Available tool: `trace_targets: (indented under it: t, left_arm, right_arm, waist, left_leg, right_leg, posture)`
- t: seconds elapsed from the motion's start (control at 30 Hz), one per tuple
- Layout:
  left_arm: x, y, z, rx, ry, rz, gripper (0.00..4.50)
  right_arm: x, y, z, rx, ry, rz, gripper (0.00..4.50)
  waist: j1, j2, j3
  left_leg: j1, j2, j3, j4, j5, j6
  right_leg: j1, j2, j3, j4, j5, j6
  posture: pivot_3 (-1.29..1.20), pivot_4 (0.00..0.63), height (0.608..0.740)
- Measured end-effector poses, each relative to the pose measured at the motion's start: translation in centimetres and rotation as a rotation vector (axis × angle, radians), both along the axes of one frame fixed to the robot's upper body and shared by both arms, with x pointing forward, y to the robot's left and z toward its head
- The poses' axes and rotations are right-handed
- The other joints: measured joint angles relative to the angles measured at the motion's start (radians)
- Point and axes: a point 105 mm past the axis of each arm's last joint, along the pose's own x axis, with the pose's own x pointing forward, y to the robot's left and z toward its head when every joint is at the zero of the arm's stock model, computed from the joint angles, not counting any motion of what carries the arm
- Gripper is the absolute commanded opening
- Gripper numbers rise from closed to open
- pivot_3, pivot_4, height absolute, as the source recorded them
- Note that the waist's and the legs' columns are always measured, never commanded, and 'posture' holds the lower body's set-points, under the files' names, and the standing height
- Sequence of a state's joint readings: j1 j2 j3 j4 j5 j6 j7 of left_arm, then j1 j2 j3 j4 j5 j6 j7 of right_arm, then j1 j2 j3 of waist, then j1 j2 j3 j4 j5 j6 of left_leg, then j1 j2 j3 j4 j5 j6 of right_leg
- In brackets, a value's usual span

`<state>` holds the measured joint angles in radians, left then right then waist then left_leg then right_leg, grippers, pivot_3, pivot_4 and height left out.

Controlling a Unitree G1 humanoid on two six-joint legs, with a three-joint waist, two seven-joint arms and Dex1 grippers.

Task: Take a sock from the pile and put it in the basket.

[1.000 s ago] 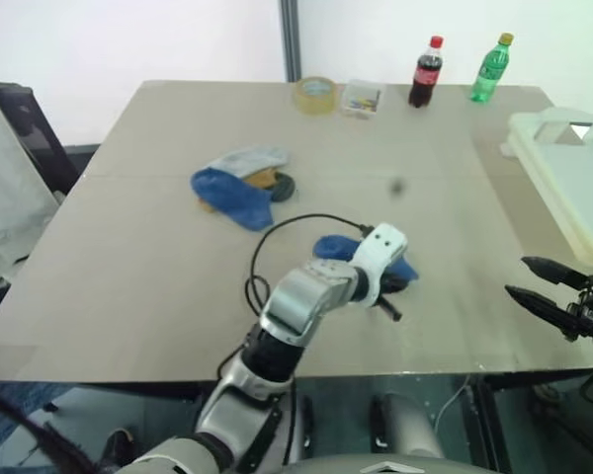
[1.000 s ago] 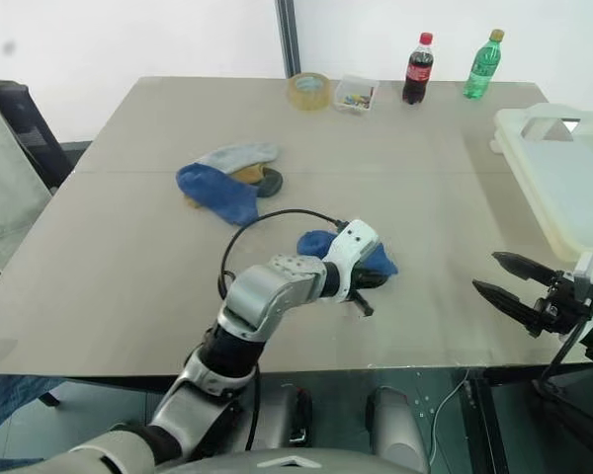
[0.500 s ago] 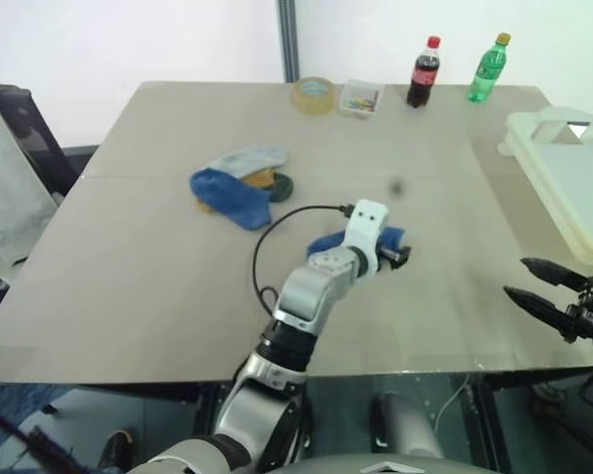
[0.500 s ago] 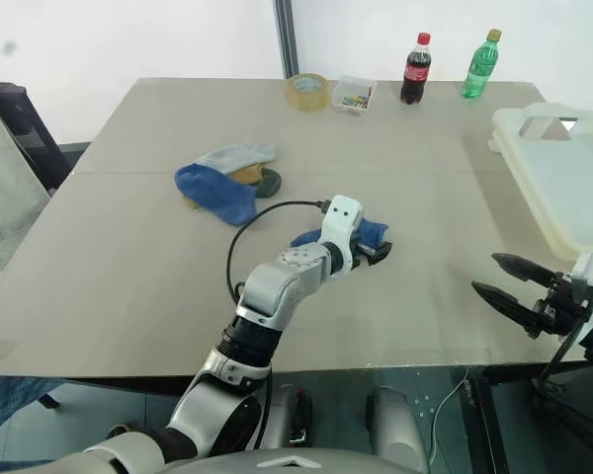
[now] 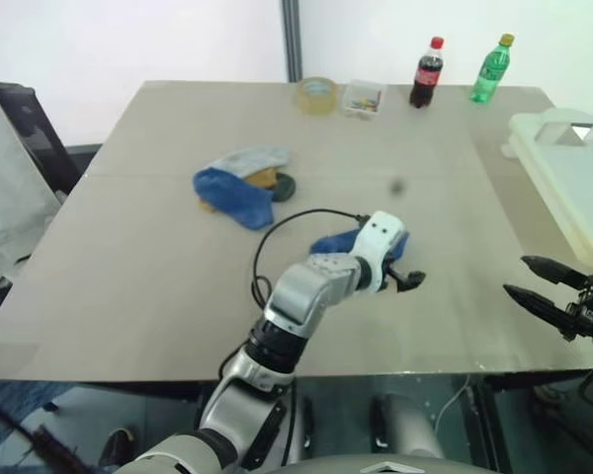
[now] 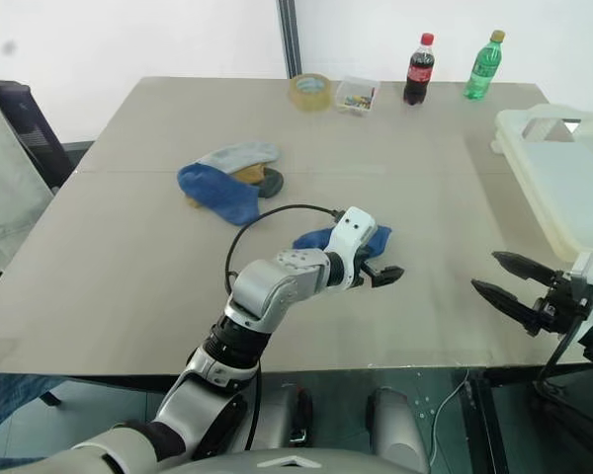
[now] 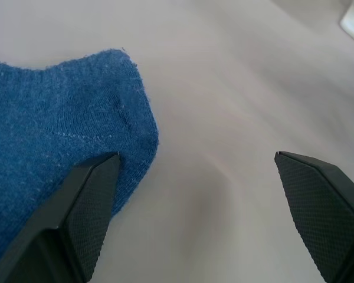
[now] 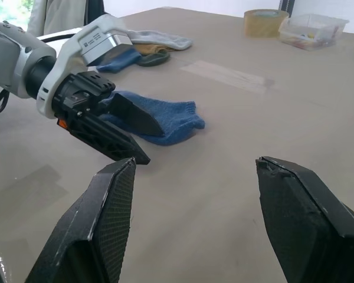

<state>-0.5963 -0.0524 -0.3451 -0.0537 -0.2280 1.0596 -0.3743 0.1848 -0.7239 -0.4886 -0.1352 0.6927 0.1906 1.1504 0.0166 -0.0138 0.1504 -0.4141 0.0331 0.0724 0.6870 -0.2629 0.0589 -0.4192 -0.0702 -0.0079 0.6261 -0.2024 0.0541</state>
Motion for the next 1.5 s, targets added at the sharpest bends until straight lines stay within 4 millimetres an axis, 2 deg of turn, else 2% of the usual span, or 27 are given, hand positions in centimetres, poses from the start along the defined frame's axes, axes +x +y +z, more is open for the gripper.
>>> trace_targets:
  t: [0.13, 0.27, 0.43, 0.53, 0.6, 0.63, 0.67, 0.7, 0.73, 0.8, 0.83, 0.93, 0.97, 1.1, 1.13, 1.23, 1.27, 1.37, 1.43, 1.5]
  left_arm:
    - [-0.7, -0.5, 0.2, -0.017, 0.02, -0.039, 4.47]
    - [-1.2, -0.1, -0.5, 0.011, 0.052, -0.065, 4.47]
    - [-1.3, 0.0, 0.1, 0.0, 0.025, -0.069, 4.47]
    - [-0.7, 0.8, 0.9, -0.01, -0.023, -0.049, 4.47]
    - [0.3, 1.9, 2.1, -0.016, -0.103, -0.026, 4.47]
    - [1.5, 3.2, 3.7, 0.001, -0.206, -0.004, 4.47]
    - [1.9, 3.7, 4.2, 0.013, -0.244, 0.005, 4.47]
    - [3.8, 6.0, 6.4, 0.084, -0.396, 0.06, 4.47]
    - [4.1, 6.4, 6.8, 0.094, -0.421, 0.072, 4.47]
    - [6.6, 9.3, 7.9, 0.203, -0.526, 0.177, 4.47]
    - [8.2, 11.7, 7.6, 0.282, -0.559, 0.261, 4.47]
    - [9.2, 13.3, 6.6, 0.335, -0.547, 0.317, 4.47]
    - [9.9, 14.5, 6.0, 0.37, -0.553, 0.354, 4.47]
    - [10.8, 17.0, 5.6, 0.468, -0.605, 0.407, 4.47]
    - [10.7, 17.8, 5.0, 0.503, -0.606, 0.415, 4.47]
    - [10.0, 18.8, 3.3, 0.55, -0.577, 0.416, 4.47]
    - [9.4, 19.4, 2.2, 0.574, -0.547, 0.42, 4.47]
    - [8.6, 19.6, 2.3, 0.59, -0.553, 0.412, 4.47]
    - [7.0, 20.3, 2.0, 0.622, -0.551, 0.389, 4.47]
    - [6.2, 20.5, 1.9, 0.634, -0.551, 0.372, 4.47]
  right_arm:
    - [-0.1, 0.0, -0.1, 0.0, 0.004, -0.001, 3.31]
    - [-0.1, 0.0, -0.1, 0.0, 0.004, -0.002, 3.31]
    - [0.0, 0.0, 0.0, 0.0, -0.001, 0.001, 3.31]
    - [-0.1, 0.2, 0.1, -0.002, -0.003, 0.014, 3.31]
    - [-0.2, 0.5, 0.2, -0.008, -0.005, 0.04, 3.31]
    - [-0.4, 1.1, 0.4, -0.006, -0.011, 0.074, 3.31]
    - [-0.5, 1.2, 0.5, -0.005, -0.013, 0.085, 3.31]
    - [-0.7, 1.7, 0.8, 0.002, -0.015, 0.118, 3.31]
    - [-0.7, 1.8, 0.9, 0.004, -0.015, 0.124, 3.31]
    - [-0.8, 2.2, 1.2, 0.015, -0.018, 0.151, 3.31]
    - [-1.0, 2.6, 1.4, 0.009, -0.023, 0.182, 3.31]
    - [-1.1, 2.7, 1.4, 0.005, -0.023, 0.196, 3.31]
    - [-1.1, 3.1, 1.5, 0.001, -0.025, 0.217, 3.31]
    - [-1.2, 3.5, 1.5, -0.005, -0.025, 0.24, 3.31]
    - [-1.2, 3.5, 1.5, -0.009, -0.026, 0.242, 3.31]
    - [-1.0, 3.4, 1.6, -0.017, -0.028, 0.244, 3.31]
    - [-1.0, 3.2, 1.4, -0.026, -0.019, 0.237, 3.31]
    - [-0.9, 2.9, 1.3, -0.027, -0.012, 0.229, 3.31]
    - [-1.0, 2.9, 1.3, -0.029, -0.011, 0.229, 3.31]
    - [-1.0, 2.8, 1.2, -0.029, -0.008, 0.229, 3.31]
  waist:
    - [-0.001, 0.0, 0.0]
    - [-0.003, 0.0, 0.0]
    - [-0.001, 0.0, 0.0]
    - [-0.002, 0.0, 0.0]
    - [-0.003, 0.0, 0.0]
    - [-0.004, 0.0, 0.0]
    - [-0.005, 0.0, 0.0]
    - [-0.004, 0.001, 0.0]
    - [-0.003, 0.001, 0.0]
    - [-0.001, 0.001, 0.0]
    - [-0.001, 0.001, 0.0]
    - [0.003, -0.001, 0.001]
    - [0.004, -0.002, 0.002]
    - [0.002, -0.002, 0.002]
    - [0.0, -0.002, 0.002]
    - [-0.001, -0.002, 0.002]
    - [-0.002, -0.002, 0.002]
    - [-0.002, -0.003, 0.002]
    - [-0.005, -0.002, 0.002]
    - [-0.003, -0.002, 0.002]
  left_leg:
    - [0.0, 0.0, 0.0, 0.0, 0.0, 0.0]
    - [0.0, 0.0, 0.0, 0.0, 0.0, 0.0]
    - [0.0, 0.0, 0.0, 0.0, 0.0, 0.0]
    - [0.0, 0.0, 0.0, 0.0, 0.0, 0.0]
    - [0.0, 0.0, 0.0, 0.0, 0.0, 0.0]
    - [0.0, 0.001, 0.0, 0.0, 0.0, 0.0]
    - [0.001, 0.002, 0.0, 0.0, 0.0, 0.0]
    - [0.001, 0.002, 0.0, 0.0, 0.0, 0.0]
    - [0.001, 0.002, 0.0, 0.0, 0.0, 0.0]
    - [0.001, 0.002, 0.001, 0.0, 0.0, 0.0]
    - [0.001, 0.001, 0.001, 0.0, 0.0, 0.0]
    - [-0.001, 0.0, 0.0, 0.0, 0.0, 0.0]
    - [-0.001, 0.0, 0.001, 0.0, 0.0, 0.0]
    - [-0.001, 0.001, 0.001, -0.001, 0.0, 0.0]
    - [0.0, 0.001, 0.001, -0.001, 0.0, 0.0]
    - [0.0, 0.003, 0.001, -0.001, 0.0, 0.0]
    - [0.0, 0.003, 0.001, -0.001, 0.0, 0.0]
    - [0.0, 0.004, 0.001, 0.0, 0.0, 0.0]
    - [0.001, 0.004, 0.002, -0.001, 0.0, 0.0]
    - [0.001, 0.005, 0.002, -0.001, 0.0, 0.0]
  right_leg:
    - [0.0, 0.0, 0.0, 0.0, 0.0, 0.0]
    - [0.0, 0.0, 0.0, 0.0, 0.0, 0.0]
    - [0.0, 0.0, 0.0, 0.0, 0.0, 0.0]
    - [0.0, 0.0, 0.0, 0.0, 0.0, 0.0]
    - [0.0, 0.0, 0.0, 0.0, 0.0, 0.0]
    - [0.0, 0.001, 0.0, 0.0, 0.0, 0.0]
    - [0.0, 0.001, 0.0, 0.001, 0.0, 0.0]
    - [0.0, 0.002, 0.0, 0.001, 0.0, 0.0]
    - [0.0, 0.002, 0.0, 0.001, 0.0, 0.0]
    - [0.0, 0.001, 0.0, 0.0, 0.0, 0.0]
    - [0.0, 0.001, 0.0, 0.0, 0.0, 0.0]
    - [0.0, 0.0, 0.0, -0.001, 0.0, 0.0]
    - [0.0, 0.0, 0.0, -0.001, 0.0, 0.0]
    - [0.0, 0.0, -0.001, -0.001, 0.001, 0.002]
    - [0.0, 0.0, -0.001, -0.001, 0.0, 0.001]
    - [0.0, 0.0, 0.0, -0.001, 0.0, 0.001]
    - [0.0, 0.0, 0.0, 0.0, 0.0, 0.001]
    - [0.0, 0.0, -0.001, 0.0, 0.0, 0.0]
    - [0.0, 0.0, 0.0, 0.001, 0.0, 0.0]
    - [0.0, 0.0, 0.0, 0.001, 0.0, 0.0]
  posture:
    - [0.0, 0.15, 0.74]
    - [0.0, 0.15, 0.74]
    - [0.0, 0.15, 0.74]
    - [0.0, 0.15, 0.74]
    - [0.0, 0.15, 0.74]
    - [0.0, 0.15, 0.74]
    - [0.0, 0.15, 0.74]
    - [0.0, 0.15, 0.74]
    - [0.0, 0.15, 0.74]
    - [0.0, 0.15, 0.74]
    - [0.0, 0.15, 0.74]
    - [0.0, 0.15, 0.74]
    - [0.0, 0.15, 0.74]
    - [0.0, 0.15, 0.74]
    - [0.0, 0.15, 0.74]
    - [0.0, 0.15, 0.74]
    - [0.0, 0.15, 0.74]
    - [0.0, 0.15, 0.74]
    - [0.0, 0.15, 0.74]
    - [0.0, 0.15, 0.74]
